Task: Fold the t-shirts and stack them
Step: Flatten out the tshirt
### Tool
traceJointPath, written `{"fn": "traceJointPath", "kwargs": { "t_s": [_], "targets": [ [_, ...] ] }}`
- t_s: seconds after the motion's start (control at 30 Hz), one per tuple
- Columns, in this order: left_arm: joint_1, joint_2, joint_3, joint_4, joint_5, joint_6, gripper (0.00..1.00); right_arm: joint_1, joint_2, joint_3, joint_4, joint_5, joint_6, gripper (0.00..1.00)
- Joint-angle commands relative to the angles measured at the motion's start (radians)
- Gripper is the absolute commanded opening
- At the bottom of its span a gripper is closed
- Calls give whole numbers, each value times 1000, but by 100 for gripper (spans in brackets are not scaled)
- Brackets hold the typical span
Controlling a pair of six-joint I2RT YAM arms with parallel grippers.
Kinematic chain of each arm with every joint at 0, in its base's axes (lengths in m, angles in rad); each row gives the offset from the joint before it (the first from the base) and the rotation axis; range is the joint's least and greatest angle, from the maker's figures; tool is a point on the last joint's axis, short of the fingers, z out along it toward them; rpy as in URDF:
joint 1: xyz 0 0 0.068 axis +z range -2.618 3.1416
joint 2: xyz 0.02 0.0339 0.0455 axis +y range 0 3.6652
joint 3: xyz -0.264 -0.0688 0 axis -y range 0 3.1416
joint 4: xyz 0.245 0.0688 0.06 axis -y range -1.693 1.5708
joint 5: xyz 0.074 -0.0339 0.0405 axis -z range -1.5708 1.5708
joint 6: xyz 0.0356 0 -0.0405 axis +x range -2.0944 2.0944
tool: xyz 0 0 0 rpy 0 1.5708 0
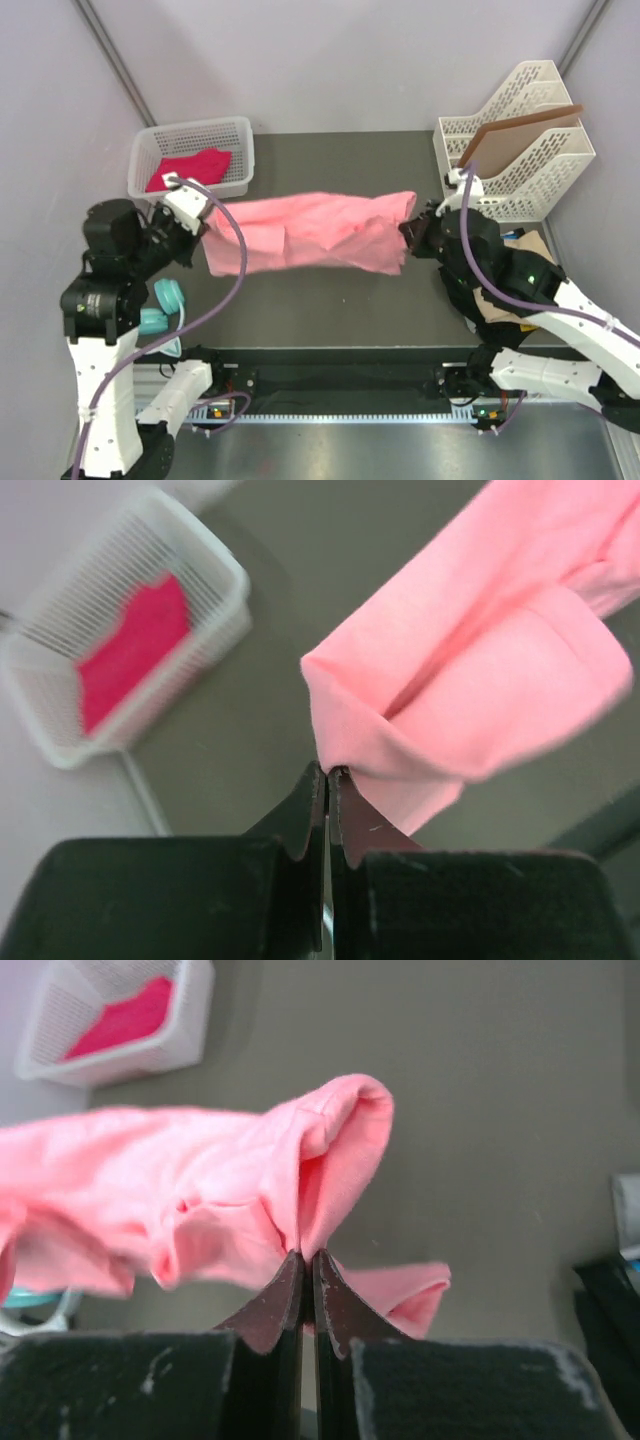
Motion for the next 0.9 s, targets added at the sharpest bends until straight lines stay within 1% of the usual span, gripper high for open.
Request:
{"fn": "traceJointPath", "kwargs": {
  "t_s": [0.0, 0.03, 0.1, 0.17, 0.2, 0.27, 0.3, 0.33, 0.37, 0.4, 0.47, 0.5, 0.53, 0.6, 0.63, 0.7, 0.73, 0.83, 0.87],
  "targets": [
    [4, 45, -215, -22, 57, 15, 0, 5, -7, -118, -82, 62, 81, 0],
    [4, 52, -276, -7, 62, 15, 0, 5, 3, -129, -78, 78, 83, 0],
    [4, 80, -330, 60, 70, 17, 0, -18, 29, -136, -75, 90, 79, 0],
    [4, 116, -399, 125, 73, 25, 0, -50, 77, -141, -43, 66, 50, 0],
    [4, 133, -417, 159, 68, 25, 2, -83, 95, -147, -24, 56, 43, 0],
    [4, 196, -447, 240, 53, 31, 12, -119, 147, -155, 20, 18, 27, 0],
    [4, 222, -445, 255, 22, 37, 32, -137, 166, -155, 36, 9, 24, 0],
    [4, 253, -427, 268, 11, 43, 48, -140, 193, -155, 53, 6, 18, 0],
    [4, 309, -412, 260, -5, 57, 59, -140, 206, -156, 57, 9, 18, 0],
    [4, 333, -392, 251, -36, 58, 74, -145, 215, -156, 59, 10, 18, 0],
    [4, 367, -327, 230, -59, 38, 90, -147, 241, -166, 60, 19, 20, 0],
    [4, 361, -313, 227, -49, 37, 96, -148, 244, -170, 62, 23, 20, 0],
    [1, 348, -300, 225, -30, 46, 99, -148, 250, -175, 63, 26, 21, 0],
    [-16, 301, -304, 213, 16, 57, 99, -160, 253, -193, 77, 20, 23, 0],
    [-75, 287, -310, 199, 19, 57, 99, -163, 255, -204, 85, 10, 18, 0],
    [-168, 256, -325, 182, -36, 35, 99, -173, 267, -209, 94, 1, 17, 0],
    [-277, 252, -351, 180, -103, 9, 99, -176, 272, -210, 100, -3, 14, 0],
    [-407, 268, -422, 202, -142, -50, 99, -179, 290, -201, 111, -16, 10, 0],
    [-423, 294, -437, 211, -142, -60, 99, -179, 296, -198, 114, -17, 9, 0]
  ]
}}
